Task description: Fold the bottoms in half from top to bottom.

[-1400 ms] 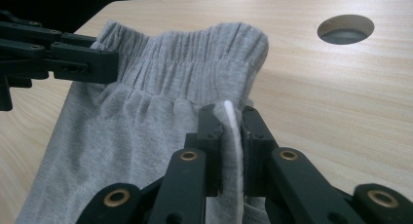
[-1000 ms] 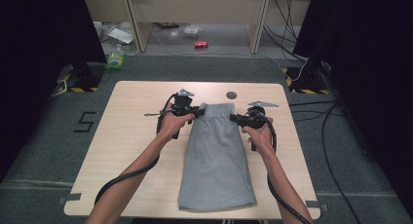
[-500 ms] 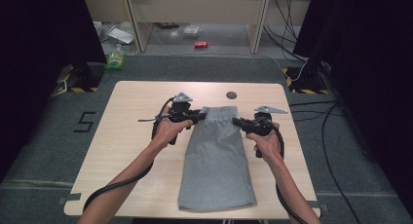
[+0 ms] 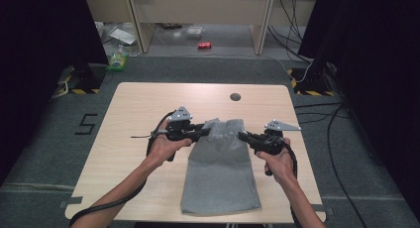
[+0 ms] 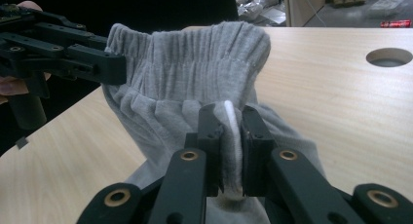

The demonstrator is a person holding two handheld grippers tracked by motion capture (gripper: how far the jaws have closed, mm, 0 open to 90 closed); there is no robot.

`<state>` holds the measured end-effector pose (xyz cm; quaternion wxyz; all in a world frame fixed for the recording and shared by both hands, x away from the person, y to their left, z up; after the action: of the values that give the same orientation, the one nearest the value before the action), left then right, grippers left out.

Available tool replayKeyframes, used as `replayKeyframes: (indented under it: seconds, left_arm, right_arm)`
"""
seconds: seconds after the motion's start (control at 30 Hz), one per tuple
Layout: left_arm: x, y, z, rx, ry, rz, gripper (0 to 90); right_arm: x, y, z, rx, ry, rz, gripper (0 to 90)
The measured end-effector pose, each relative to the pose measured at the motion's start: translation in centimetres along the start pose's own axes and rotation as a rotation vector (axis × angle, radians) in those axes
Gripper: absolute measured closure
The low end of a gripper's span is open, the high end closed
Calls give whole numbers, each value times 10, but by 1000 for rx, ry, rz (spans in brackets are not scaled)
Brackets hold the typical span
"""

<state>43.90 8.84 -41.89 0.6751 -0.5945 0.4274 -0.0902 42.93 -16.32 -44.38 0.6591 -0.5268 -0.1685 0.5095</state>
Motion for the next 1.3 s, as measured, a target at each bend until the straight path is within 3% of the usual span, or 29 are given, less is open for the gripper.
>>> replayKeyframes:
  seconds: [0.4, 0.6, 0.93, 1.3]
  left_arm:
    - [-27, 34, -24, 16, 59, -23, 725]
    - [-34, 58, -31, 7, 83, -4, 725]
    - [-41, 90, -52, 32, 132, 36, 724]
    - [-46, 117, -63, 32, 162, 78, 707]
  right_arm:
    - [-20, 30, 34, -38, -35, 19, 820]
    - [-23, 50, 50, -53, -48, 55, 819]
    - [-33, 83, 61, -41, -52, 103, 817]
    - [-37, 108, 72, -45, -51, 163, 806]
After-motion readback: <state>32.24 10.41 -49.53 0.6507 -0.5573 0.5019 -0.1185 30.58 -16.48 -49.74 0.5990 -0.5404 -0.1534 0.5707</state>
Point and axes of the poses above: each handheld gripper's, and its own axes: x roughly forward along the jaws, y roughly out of its underside, z roughly to its left, the point moved 4 cm from there along x, roughly forward along the jaws, and after that the axes turned 11 degrees about -y, right-handed, at the moved point
